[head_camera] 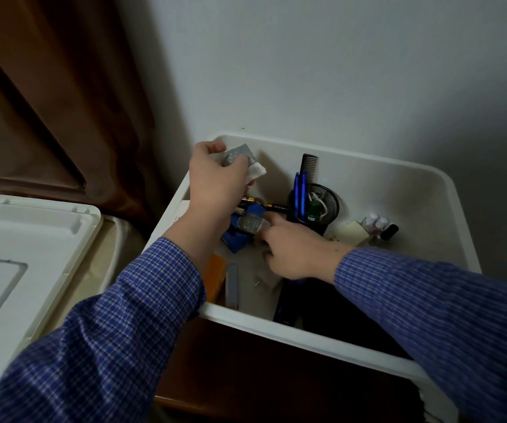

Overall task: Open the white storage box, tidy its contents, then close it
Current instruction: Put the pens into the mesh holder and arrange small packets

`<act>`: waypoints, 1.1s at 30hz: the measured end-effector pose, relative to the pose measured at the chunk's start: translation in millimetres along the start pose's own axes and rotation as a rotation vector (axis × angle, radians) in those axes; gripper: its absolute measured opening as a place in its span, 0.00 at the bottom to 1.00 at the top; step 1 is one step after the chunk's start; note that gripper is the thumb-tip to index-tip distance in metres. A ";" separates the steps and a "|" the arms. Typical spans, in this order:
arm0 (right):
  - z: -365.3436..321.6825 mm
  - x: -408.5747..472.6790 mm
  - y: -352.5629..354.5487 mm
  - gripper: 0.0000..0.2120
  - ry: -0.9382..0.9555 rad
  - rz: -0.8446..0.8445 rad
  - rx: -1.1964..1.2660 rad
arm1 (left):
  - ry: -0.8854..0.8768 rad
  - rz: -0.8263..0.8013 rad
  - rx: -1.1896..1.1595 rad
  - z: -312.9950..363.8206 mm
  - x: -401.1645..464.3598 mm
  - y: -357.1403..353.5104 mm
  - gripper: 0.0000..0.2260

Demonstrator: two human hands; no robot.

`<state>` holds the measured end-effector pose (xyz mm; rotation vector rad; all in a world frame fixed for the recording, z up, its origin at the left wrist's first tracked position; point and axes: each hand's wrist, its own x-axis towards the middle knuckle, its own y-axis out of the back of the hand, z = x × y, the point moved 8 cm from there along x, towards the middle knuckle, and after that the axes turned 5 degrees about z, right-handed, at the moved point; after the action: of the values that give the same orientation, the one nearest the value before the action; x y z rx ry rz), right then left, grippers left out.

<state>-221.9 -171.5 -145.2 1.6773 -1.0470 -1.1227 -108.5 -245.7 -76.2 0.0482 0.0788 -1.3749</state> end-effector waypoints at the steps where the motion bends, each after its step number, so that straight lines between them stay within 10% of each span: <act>1: -6.5 7.4 -4.8 0.15 0.006 -0.035 -0.035 | 0.001 0.003 0.004 -0.9 0.9 4.0 0.14; 13: -2.0 6.0 10.0 0.09 0.052 -0.050 0.097 | -0.075 -0.058 0.081 11.7 -3.7 -2.8 0.07; 19: 2.0 -21.0 66.9 0.06 0.037 0.249 0.211 | -0.116 -0.132 0.072 17.9 -9.4 -7.4 0.06; 24: 52.8 -83.5 105.4 0.13 0.002 0.046 0.318 | -0.101 -0.577 0.069 23.1 -43.5 -43.5 0.09; 33: 90.7 -135.1 50.4 0.03 -0.044 -0.430 0.171 | -0.270 -1.347 0.843 -29.0 -156.7 -97.3 0.12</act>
<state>-351.0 -77.1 -86.6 2.0890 -0.8476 -1.3758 -235.0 -109.0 -90.6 0.5990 -0.8458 -2.6487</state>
